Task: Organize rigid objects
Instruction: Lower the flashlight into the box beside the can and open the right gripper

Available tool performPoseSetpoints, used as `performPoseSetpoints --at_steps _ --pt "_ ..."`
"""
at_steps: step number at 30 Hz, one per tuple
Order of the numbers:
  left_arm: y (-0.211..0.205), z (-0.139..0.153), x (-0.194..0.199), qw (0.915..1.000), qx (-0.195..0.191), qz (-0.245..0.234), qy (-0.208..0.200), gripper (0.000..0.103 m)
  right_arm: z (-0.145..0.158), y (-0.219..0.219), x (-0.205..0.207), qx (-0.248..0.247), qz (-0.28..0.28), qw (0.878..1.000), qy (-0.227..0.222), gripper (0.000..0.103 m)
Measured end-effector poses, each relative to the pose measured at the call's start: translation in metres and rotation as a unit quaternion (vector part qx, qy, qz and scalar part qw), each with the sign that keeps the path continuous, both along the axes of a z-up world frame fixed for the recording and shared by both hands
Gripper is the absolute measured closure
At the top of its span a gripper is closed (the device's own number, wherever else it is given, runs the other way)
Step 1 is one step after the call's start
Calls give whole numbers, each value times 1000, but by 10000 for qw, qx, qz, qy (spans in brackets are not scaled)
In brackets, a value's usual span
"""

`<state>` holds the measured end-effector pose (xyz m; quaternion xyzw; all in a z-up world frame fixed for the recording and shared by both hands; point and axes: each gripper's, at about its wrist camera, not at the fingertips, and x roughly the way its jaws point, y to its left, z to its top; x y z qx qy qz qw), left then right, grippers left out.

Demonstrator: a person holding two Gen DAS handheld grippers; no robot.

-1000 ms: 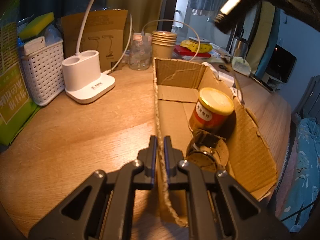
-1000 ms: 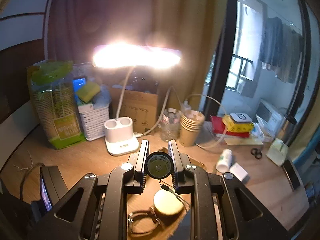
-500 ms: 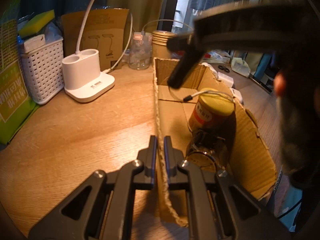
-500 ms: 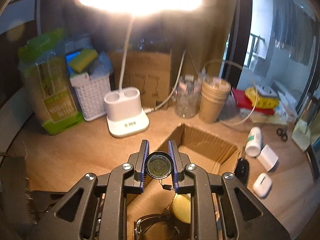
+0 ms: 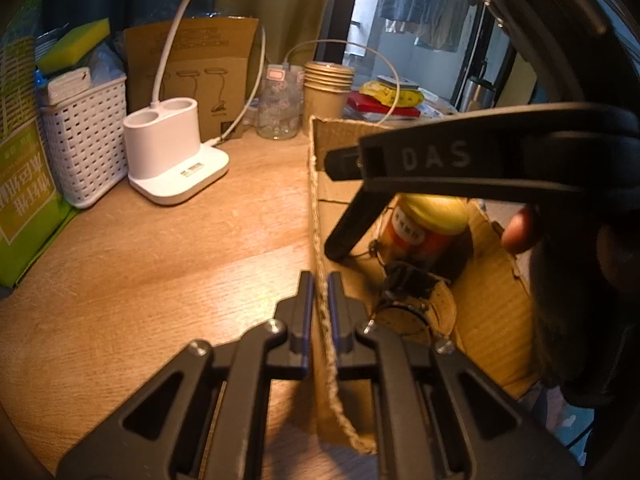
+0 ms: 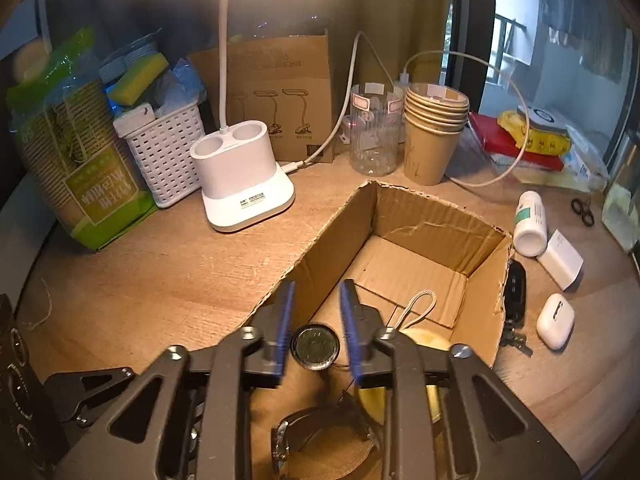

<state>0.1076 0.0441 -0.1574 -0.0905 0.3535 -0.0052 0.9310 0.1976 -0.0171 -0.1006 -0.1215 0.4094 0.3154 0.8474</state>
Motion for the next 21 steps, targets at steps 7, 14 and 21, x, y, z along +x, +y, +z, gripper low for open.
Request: performPoseSetpoints --at_steps 7,14,21 --pt "1 0 0 10000 -2 14 -2 96 5 -5 -21 -12 178 9998 -107 68" --pt "0 1 0 10000 14 30 -15 96 4 -28 -30 135 46 9999 -40 68" --pt "1 0 0 10000 25 32 -4 96 0 -58 -40 41 -146 9998 -107 68"
